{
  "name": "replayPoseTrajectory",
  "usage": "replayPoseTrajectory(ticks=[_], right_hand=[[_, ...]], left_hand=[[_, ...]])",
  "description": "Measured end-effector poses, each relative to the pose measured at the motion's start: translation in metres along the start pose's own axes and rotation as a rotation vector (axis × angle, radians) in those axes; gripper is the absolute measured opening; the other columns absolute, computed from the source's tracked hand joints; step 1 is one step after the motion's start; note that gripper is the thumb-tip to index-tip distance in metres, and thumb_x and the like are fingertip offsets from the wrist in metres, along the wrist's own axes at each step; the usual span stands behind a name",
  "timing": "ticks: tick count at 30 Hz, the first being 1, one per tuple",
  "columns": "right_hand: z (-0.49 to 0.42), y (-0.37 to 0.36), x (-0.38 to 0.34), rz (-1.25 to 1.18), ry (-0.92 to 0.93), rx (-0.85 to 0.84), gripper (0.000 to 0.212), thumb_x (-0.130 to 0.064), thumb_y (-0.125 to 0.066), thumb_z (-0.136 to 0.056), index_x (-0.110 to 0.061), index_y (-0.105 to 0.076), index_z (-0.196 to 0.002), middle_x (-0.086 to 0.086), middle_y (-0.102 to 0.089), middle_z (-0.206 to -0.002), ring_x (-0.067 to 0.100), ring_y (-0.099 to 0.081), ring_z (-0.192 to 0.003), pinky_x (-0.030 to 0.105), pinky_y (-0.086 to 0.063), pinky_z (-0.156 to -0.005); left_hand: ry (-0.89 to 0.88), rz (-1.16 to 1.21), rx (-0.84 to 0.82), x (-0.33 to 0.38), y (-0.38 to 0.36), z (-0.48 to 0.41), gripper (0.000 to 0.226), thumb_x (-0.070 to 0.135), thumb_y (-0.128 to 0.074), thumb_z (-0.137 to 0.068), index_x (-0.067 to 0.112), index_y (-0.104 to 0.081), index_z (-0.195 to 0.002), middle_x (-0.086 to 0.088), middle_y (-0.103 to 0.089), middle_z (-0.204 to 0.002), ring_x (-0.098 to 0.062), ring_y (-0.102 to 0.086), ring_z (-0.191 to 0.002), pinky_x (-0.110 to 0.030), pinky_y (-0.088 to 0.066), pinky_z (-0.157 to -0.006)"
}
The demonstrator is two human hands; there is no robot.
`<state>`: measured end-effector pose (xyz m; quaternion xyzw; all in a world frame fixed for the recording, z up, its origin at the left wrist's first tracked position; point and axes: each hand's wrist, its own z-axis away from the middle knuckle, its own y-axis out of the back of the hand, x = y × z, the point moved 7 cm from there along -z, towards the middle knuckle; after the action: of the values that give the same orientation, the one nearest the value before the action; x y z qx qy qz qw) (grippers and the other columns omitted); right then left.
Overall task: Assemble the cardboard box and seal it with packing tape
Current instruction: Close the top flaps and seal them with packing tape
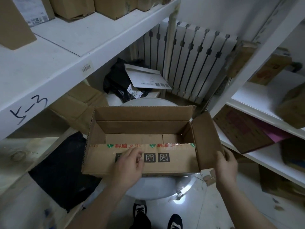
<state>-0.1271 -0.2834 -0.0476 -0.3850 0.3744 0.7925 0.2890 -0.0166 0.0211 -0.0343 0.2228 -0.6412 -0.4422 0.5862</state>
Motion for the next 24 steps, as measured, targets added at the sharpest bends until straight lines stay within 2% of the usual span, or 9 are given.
replayPoseTrajectory(ticks=[3, 5, 7, 11, 14, 16, 20, 23, 24], right_hand=[[0.007, 0.0, -0.028, 0.121, 0.193, 0.014, 0.035, -0.022, -0.05, -0.088, -0.025, -0.067, -0.119, -0.004, -0.065, -0.114, 0.016, -0.058, -0.103, 0.034, -0.046, -0.089], [0.011, -0.005, -0.032, 0.245, 0.269, 0.004, 0.036, -0.022, -0.045, -0.09, -0.028, -0.069, -0.117, -0.001, -0.065, -0.115, 0.016, -0.057, -0.1, 0.034, -0.046, -0.086], [0.014, -0.01, -0.032, 0.338, 0.327, -0.016, 0.037, -0.022, -0.044, -0.091, -0.031, -0.069, -0.117, 0.004, -0.064, -0.115, 0.02, -0.058, -0.101, 0.038, -0.049, -0.088], [0.014, -0.012, -0.032, 0.388, 0.325, -0.025, 0.034, -0.018, -0.045, -0.093, -0.026, -0.071, -0.114, 0.005, -0.068, -0.104, 0.022, -0.06, -0.098, 0.033, -0.045, -0.08], [0.009, -0.011, -0.039, 0.386, 0.283, -0.033, 0.033, -0.014, -0.046, -0.092, -0.023, -0.072, -0.11, 0.002, -0.07, -0.09, 0.021, -0.063, -0.085, 0.037, -0.051, -0.08], [-0.001, -0.012, -0.037, 0.376, 0.215, -0.085, 0.03, -0.016, -0.048, -0.093, -0.024, -0.072, -0.109, 0.001, -0.071, -0.1, 0.021, -0.063, -0.093, 0.042, -0.053, -0.086], [-0.013, -0.02, -0.035, 0.4, 0.161, -0.226, 0.023, -0.017, -0.054, -0.091, -0.023, -0.073, -0.103, 0.0, -0.072, -0.101, 0.022, -0.066, -0.093, 0.045, -0.056, -0.088], [-0.011, -0.022, -0.041, 0.472, 0.204, -0.279, 0.026, -0.015, -0.051, -0.091, -0.022, -0.072, -0.102, 0.0, -0.071, -0.098, 0.022, -0.066, -0.09, 0.037, -0.056, -0.079], [-0.011, -0.023, -0.043, 0.484, 0.217, -0.29, 0.026, -0.015, -0.05, -0.091, -0.022, -0.072, -0.102, 0.0, -0.071, -0.097, 0.022, -0.065, -0.089, 0.033, -0.054, -0.074]], left_hand=[[-0.132, -0.342, -0.248, 0.008, -0.027, -0.041, 0.06, 0.031, -0.044, -0.095, 0.019, -0.026, -0.151, 0.0, -0.035, -0.151, -0.02, -0.025, -0.138, -0.037, -0.02, -0.118], [-0.076, -0.504, -0.443, -0.001, -0.044, -0.053, 0.076, 0.038, -0.044, -0.093, 0.018, -0.006, -0.156, -0.002, -0.018, -0.161, -0.026, -0.004, -0.148, -0.048, 0.005, -0.12], [-0.051, -0.54, -0.514, -0.007, -0.055, -0.053, 0.084, 0.041, -0.05, -0.09, 0.019, -0.004, -0.156, -0.004, -0.023, -0.158, -0.027, -0.005, -0.148, -0.054, 0.012, -0.117], [-0.168, -0.518, -0.336, 0.003, -0.038, -0.047, 0.071, 0.033, -0.06, -0.089, 0.02, -0.027, -0.15, -0.001, -0.04, -0.142, -0.025, -0.024, -0.137, -0.053, 0.007, -0.119], [-0.363, -0.427, -0.035, 0.016, -0.016, -0.028, 0.045, 0.022, -0.072, -0.082, 0.019, -0.052, -0.123, 0.003, -0.053, -0.119, -0.023, -0.042, -0.118, -0.047, 0.004, -0.119], [-0.462, -0.397, 0.091, 0.022, -0.007, -0.006, 0.044, 0.013, -0.082, -0.068, 0.02, -0.053, -0.1, 0.002, -0.055, -0.106, -0.021, -0.047, -0.103, -0.046, -0.01, -0.118], [-0.537, -0.294, 0.187, 0.025, -0.009, 0.047, 0.06, -0.001, -0.086, -0.049, 0.016, -0.044, -0.088, -0.007, -0.054, -0.109, -0.025, -0.047, -0.099, -0.047, -0.04, -0.105], [-0.529, -0.252, 0.206, 0.018, -0.016, 0.082, 0.022, 0.025, -0.07, -0.079, 0.015, -0.051, -0.078, -0.009, -0.056, -0.114, -0.026, -0.048, -0.104, -0.047, -0.046, -0.098], [-0.506, -0.225, 0.177, 0.015, -0.02, 0.091, 0.024, 0.036, -0.059, -0.088, 0.016, -0.057, -0.073, -0.007, -0.056, -0.116, -0.025, -0.048, -0.106, -0.043, -0.042, -0.1]])
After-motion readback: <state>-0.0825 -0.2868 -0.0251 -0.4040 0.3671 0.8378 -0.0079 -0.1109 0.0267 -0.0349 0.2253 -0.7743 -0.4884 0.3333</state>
